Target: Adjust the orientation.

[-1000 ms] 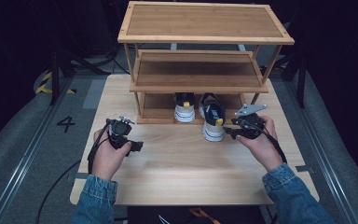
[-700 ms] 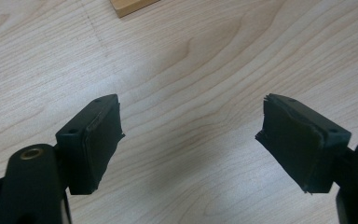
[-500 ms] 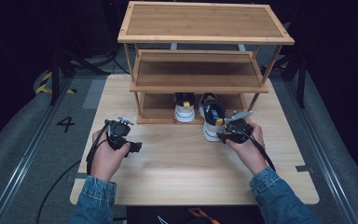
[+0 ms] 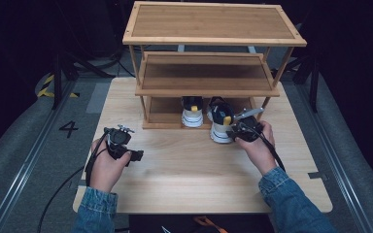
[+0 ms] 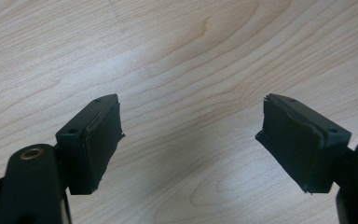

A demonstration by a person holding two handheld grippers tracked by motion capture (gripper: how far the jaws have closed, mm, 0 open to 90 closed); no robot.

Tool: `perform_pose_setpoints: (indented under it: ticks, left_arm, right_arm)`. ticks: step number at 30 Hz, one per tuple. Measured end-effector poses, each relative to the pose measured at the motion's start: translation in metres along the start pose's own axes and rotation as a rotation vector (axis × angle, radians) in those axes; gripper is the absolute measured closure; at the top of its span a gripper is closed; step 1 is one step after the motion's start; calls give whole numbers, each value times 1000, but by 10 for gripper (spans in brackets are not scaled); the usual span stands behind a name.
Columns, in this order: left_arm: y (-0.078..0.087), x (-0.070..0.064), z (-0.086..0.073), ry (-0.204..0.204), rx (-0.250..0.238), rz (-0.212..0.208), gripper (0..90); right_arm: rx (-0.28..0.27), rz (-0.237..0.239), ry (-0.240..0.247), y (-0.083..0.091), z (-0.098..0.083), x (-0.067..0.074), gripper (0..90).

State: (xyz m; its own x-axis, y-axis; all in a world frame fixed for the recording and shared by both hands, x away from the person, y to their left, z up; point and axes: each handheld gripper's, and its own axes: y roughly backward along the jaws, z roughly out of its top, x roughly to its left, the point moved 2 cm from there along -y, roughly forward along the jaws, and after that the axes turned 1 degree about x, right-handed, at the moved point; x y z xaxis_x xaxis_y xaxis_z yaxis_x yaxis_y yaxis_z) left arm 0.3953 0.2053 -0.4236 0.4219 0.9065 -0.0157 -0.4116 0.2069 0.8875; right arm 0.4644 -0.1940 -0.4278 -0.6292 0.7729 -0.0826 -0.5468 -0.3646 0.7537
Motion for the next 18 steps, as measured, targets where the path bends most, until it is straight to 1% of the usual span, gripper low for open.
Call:
perform_pose_setpoints:
  ticks: [2,5,10,11,14,18]
  left_arm:
    - [0,1,-2,4,2,2,208]
    - [1,3,-4,9,2,9,207]
    - [3,5,-7,19,2,7,208]
    - [3,5,-8,26,0,8,207]
    - [3,6,-8,23,3,7,208]
    - [3,7,-9,30,2,10,207]
  right_arm:
    - [-1,2,9,-3,3,-2,670]
    - [-1,15,11,-8,8,-5,681]
    - [-6,25,11,-15,14,-9,692]
    - [-10,25,10,-16,15,-10,692]
    - [-3,24,10,-23,18,-11,692]
    - [-11,20,13,-28,21,-14,691]
